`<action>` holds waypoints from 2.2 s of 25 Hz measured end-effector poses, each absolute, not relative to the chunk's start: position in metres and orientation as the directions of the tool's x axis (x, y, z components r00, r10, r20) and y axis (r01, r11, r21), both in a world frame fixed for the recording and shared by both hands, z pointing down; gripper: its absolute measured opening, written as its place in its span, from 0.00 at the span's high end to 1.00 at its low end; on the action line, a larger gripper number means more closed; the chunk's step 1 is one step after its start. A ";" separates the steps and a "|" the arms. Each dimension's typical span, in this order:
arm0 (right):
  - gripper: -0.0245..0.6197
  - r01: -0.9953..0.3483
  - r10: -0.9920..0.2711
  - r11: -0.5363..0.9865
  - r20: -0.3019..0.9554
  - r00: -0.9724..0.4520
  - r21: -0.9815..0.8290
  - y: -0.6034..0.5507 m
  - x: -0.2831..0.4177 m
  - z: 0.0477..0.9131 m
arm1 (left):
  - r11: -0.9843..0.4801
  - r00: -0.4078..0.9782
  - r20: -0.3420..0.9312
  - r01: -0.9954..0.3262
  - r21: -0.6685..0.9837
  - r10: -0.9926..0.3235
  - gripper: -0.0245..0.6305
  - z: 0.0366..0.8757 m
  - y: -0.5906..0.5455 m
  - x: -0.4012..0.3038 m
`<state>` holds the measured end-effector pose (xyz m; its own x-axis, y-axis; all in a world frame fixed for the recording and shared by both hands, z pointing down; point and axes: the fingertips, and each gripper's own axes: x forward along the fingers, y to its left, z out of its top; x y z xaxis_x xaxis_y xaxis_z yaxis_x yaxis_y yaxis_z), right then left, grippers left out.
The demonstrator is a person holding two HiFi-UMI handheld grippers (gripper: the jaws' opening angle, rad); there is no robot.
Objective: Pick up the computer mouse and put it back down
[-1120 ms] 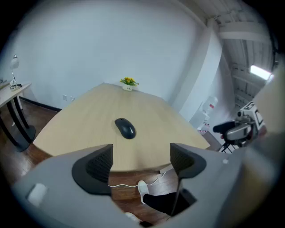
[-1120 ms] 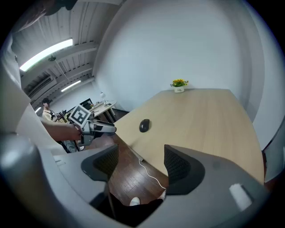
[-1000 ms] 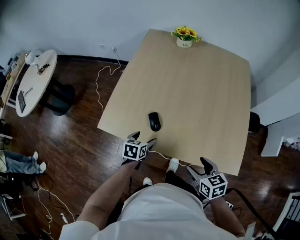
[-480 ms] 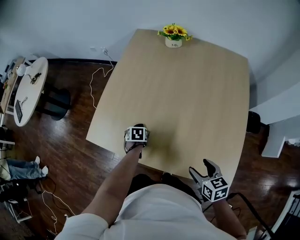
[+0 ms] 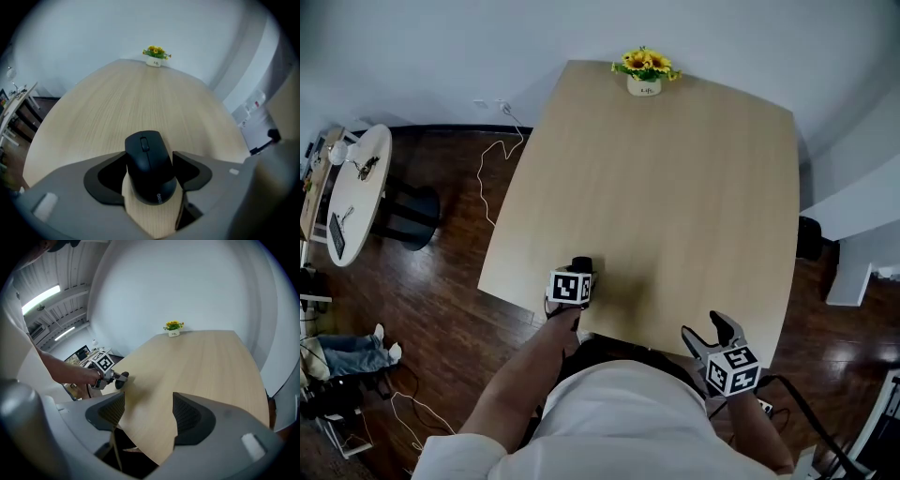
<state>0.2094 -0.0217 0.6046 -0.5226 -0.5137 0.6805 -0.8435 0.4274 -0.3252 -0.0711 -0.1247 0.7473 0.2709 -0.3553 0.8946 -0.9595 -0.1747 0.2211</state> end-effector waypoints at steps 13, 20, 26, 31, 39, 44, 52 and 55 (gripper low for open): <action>0.45 -0.838 -0.565 0.453 0.629 -0.534 -0.304 -0.020 0.130 0.579 | -0.432 0.614 0.557 -0.789 0.436 -0.559 0.51 0.554 -0.100 -0.069; 0.45 -0.840 -0.570 0.452 0.628 -0.530 -0.298 -0.013 0.119 0.577 | -0.475 0.638 0.506 -0.770 0.425 -0.581 0.51 0.516 -0.073 -0.080; 0.45 -0.841 -0.576 0.456 0.624 -0.528 -0.290 -0.014 0.119 0.574 | -0.497 0.659 0.456 -0.752 0.434 -0.598 0.51 0.489 -0.061 -0.081; 0.45 -0.839 -0.575 0.464 0.623 -0.530 -0.284 -0.017 0.119 0.573 | -0.513 0.678 0.398 -0.731 0.449 -0.618 0.51 0.466 -0.060 -0.077; 0.45 -0.834 -0.572 0.476 0.622 -0.535 -0.279 -0.019 0.116 0.570 | -0.525 0.693 0.331 -0.709 0.470 -0.640 0.51 0.445 -0.062 -0.077; 0.45 -0.835 -0.572 0.473 0.624 -0.533 -0.280 -0.018 0.119 0.569 | -0.565 0.710 0.292 -0.694 0.447 -0.641 0.51 0.426 -0.054 -0.077; 0.45 -0.838 -0.572 0.463 0.626 -0.530 -0.287 -0.019 0.123 0.573 | -0.581 0.709 0.290 -0.698 0.418 -0.643 0.51 0.416 -0.053 -0.075; 0.45 -0.837 -0.572 0.464 0.624 -0.533 -0.289 -0.020 0.123 0.573 | -0.574 0.706 0.296 -0.701 0.424 -0.643 0.51 0.419 -0.054 -0.074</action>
<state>0.1234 -0.0199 0.5726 -0.5326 -0.5718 0.6241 -0.8372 0.4641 -0.2893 -0.0741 -0.0544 0.4187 0.7061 -0.6433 0.2960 -0.7007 -0.5742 0.4235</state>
